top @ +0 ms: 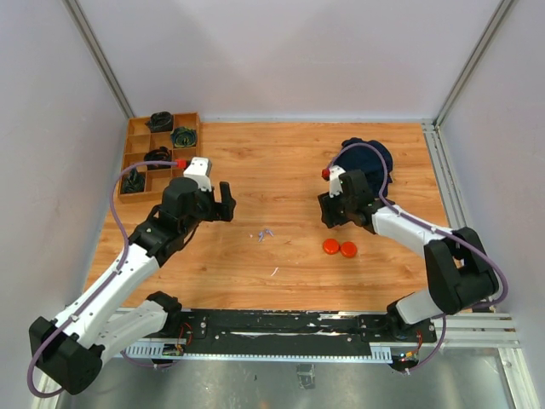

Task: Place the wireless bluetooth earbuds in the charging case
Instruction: Pick up the charging case at the center of the board.

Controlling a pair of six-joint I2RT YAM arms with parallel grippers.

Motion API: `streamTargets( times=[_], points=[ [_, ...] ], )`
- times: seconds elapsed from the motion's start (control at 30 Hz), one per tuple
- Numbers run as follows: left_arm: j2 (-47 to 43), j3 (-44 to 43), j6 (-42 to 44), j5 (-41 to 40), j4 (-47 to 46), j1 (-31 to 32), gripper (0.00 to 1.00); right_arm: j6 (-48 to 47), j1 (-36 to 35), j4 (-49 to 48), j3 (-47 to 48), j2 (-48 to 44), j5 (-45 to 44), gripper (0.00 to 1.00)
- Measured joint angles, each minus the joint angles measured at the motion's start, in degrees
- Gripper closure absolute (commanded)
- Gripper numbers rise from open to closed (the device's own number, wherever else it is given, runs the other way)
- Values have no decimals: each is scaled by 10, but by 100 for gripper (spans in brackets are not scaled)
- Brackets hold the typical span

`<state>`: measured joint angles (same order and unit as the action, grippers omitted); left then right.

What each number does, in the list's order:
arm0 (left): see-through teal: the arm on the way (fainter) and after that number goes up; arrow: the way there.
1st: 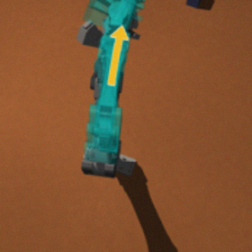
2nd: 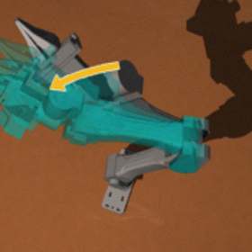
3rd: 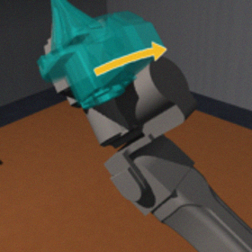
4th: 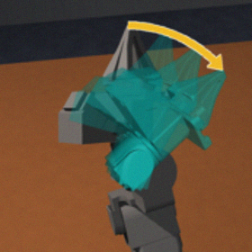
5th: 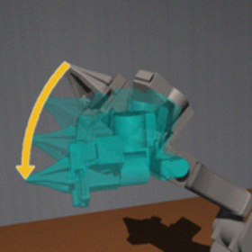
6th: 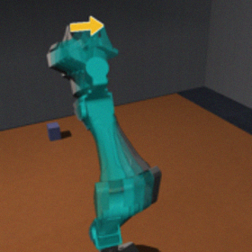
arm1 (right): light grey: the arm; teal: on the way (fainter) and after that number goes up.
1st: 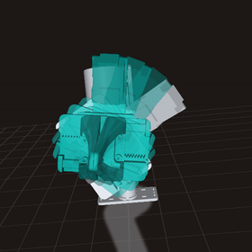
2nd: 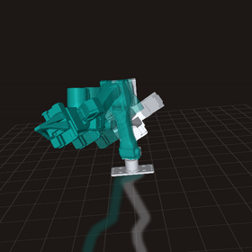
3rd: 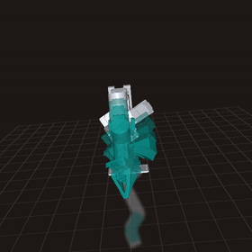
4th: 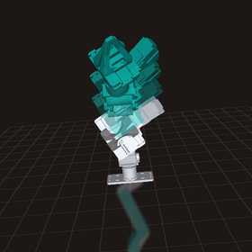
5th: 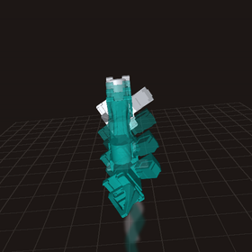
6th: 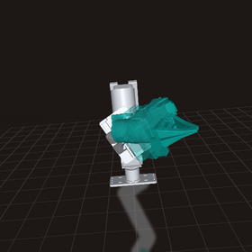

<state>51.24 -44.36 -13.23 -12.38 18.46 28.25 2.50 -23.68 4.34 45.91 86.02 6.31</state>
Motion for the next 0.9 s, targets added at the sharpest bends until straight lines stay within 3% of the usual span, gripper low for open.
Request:
streamTargets(
  times=[0.5, 0.9],
  points=[
    [40, -4, -71, 231, -4, 0, 10, -165, -151, -15, 0, -146, 37, 54],
    [101, -13, -107, 408, -25, 0, 18, -305, -254, -42, -29, -209, 57, 54]
  ],
)
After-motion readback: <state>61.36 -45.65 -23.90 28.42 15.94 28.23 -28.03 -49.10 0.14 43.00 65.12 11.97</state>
